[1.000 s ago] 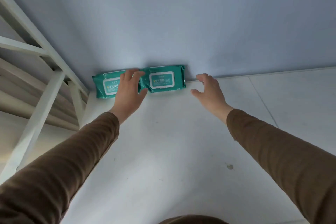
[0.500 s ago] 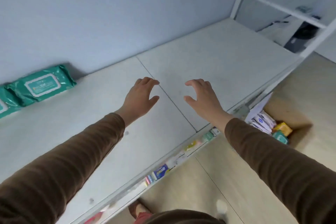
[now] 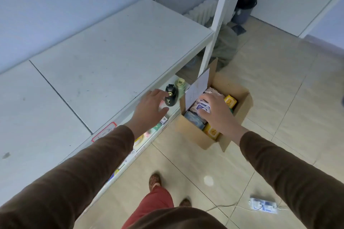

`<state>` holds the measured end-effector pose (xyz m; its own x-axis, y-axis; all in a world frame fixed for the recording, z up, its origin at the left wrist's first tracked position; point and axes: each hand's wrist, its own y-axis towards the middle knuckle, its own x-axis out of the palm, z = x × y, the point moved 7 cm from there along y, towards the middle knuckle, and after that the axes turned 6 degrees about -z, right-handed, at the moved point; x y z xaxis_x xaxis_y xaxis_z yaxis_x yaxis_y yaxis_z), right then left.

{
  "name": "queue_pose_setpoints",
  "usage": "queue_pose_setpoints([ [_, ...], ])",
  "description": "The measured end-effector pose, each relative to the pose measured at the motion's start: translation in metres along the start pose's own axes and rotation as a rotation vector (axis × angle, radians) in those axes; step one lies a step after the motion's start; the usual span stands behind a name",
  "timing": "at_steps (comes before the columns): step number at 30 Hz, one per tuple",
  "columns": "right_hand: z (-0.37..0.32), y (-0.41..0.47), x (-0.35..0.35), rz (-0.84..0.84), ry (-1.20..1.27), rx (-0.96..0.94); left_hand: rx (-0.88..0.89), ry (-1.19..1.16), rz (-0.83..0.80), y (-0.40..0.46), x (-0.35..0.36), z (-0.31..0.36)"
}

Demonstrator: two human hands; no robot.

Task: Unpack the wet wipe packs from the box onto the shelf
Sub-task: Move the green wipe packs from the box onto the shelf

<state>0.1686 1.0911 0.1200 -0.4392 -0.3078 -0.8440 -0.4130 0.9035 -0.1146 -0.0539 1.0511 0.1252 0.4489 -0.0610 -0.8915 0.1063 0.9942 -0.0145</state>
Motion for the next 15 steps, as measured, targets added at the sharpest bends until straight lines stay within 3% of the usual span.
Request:
queue_pose_setpoints([
  [15, 0.264, 0.095, -0.015, -0.244, 0.062, 0.326, -0.144, -0.19, -0.377, 0.169, 0.198, 0.06],
])
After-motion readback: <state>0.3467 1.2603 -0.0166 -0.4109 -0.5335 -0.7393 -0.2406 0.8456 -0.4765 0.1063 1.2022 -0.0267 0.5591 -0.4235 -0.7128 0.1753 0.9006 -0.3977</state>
